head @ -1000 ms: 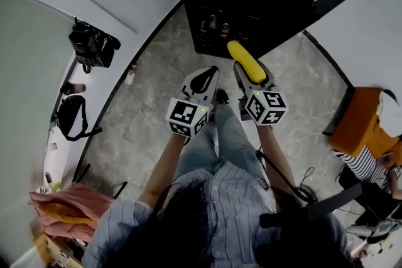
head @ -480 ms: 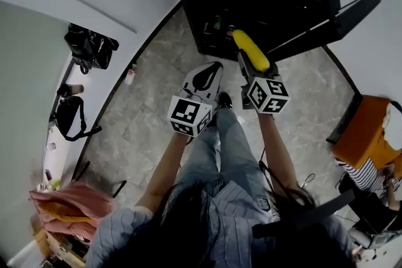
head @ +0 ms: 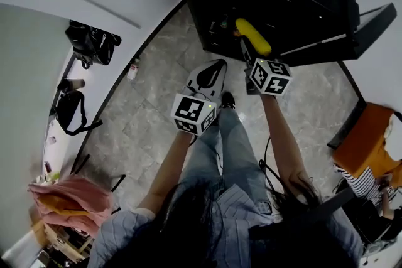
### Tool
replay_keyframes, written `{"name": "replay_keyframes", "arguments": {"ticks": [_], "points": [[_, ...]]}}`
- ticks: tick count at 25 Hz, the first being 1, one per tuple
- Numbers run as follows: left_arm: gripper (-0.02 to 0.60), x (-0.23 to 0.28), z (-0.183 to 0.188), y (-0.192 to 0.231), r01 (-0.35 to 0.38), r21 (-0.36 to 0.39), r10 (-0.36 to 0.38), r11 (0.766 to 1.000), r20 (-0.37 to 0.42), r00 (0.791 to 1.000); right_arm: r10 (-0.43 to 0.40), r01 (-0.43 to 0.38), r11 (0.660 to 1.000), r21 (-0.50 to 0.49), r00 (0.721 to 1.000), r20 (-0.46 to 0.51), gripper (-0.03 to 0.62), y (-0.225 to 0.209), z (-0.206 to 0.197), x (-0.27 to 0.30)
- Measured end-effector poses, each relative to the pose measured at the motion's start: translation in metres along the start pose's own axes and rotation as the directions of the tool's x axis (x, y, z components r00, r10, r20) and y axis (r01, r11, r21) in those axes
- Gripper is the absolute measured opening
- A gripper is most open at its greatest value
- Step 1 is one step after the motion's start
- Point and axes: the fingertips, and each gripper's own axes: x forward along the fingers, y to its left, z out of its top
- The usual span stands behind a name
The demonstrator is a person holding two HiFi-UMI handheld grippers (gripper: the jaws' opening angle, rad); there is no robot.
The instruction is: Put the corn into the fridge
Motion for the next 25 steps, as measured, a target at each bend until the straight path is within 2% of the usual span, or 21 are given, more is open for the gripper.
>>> {"name": "replay_keyframes", "arguments": {"ticks": [4, 8, 14, 20, 25], "points": [[0.015, 0.008, -0.003, 0.005, -0.013, -0.03, 0.013, 0.999, 0.0, 1.0, -0.015, 0.015, 1.0, -0.002, 1.0, -0.011, 0.263, -0.012, 0.003, 0.025], [0.015, 0.018, -0.006, 0.007, -0.009, -0.023, 0.009, 1.0, -0.008, 1.0, -0.025, 0.024, 0.998, -0.056, 0.999, -0.026, 0.262, -0.024, 0.009, 0.048], [0.015, 0.02, -0.006, 0.014, -0.017, -0.028, 0.016, 0.999, -0.016, 1.0, -0.076, 0.069, 0.995, -0.077, 0.992, -0.097, 0.262, -0.047, 0.004, 0.076], [0.015, 0.017, -0.01, 0.016, -0.016, -0.018, 0.016, 1.0, -0.032, 0.999, -0.092, 0.068, 0.987, -0.148, 0.983, -0.162, 0.262, -0.055, -0.009, 0.089], [0.015, 0.014, -0.015, 0.018, -0.024, -0.023, 0.023, 0.999, -0.039, 0.999, -0.071, 0.054, 0.992, -0.11, 0.985, -0.159, 0.262, -0.057, -0.012, 0.091]]}}
